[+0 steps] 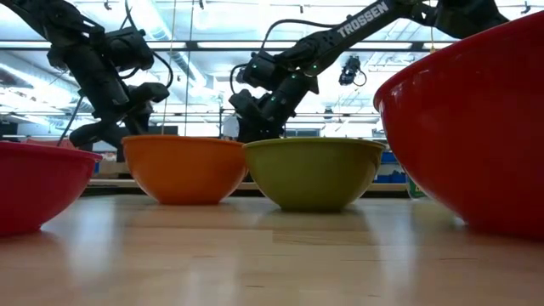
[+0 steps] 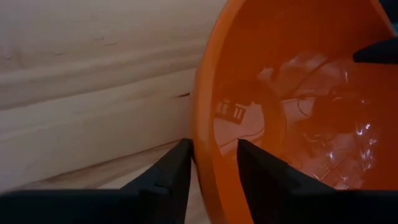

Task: Nest bowls inside each other by size order
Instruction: Stack the orange bowl on top of the red bowl

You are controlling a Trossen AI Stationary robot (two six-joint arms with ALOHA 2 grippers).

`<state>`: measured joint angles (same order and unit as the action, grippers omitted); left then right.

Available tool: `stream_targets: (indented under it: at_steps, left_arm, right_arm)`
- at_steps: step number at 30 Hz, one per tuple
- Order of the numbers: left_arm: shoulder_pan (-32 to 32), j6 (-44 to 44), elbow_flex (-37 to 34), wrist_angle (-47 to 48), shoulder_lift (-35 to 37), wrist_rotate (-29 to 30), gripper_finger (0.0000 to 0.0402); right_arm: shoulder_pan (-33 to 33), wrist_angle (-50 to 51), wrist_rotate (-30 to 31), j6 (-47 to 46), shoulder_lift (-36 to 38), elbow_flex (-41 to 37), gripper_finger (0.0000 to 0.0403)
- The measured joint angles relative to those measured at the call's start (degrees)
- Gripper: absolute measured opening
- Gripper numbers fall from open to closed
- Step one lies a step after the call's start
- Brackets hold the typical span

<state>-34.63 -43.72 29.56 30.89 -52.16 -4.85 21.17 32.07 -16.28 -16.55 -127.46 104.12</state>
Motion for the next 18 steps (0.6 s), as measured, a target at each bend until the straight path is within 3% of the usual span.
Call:
stream_targets:
  at_steps: [5, 13, 18]
  left_arm:
    - [0.00, 0.99, 0.00, 0.46, 0.00, -0.15, 0.0097]
    - [0.00, 0.33, 0.04, 0.79, 0.02, -0.09, 0.0033]
    - [0.02, 0.15, 0.04, 0.43, 0.04, -0.10, 0.0028]
  right_arm:
    - [-0.55, 0.39, 3.32, 1.36, 0.00, 0.00, 0.0139]
    - [-0.57, 1.26, 5.33, 0.86, 0.04, 0.02, 0.0081]
    - [-0.45, 1.34, 6.08, -0.23, 0.07, 0.04, 0.0056]
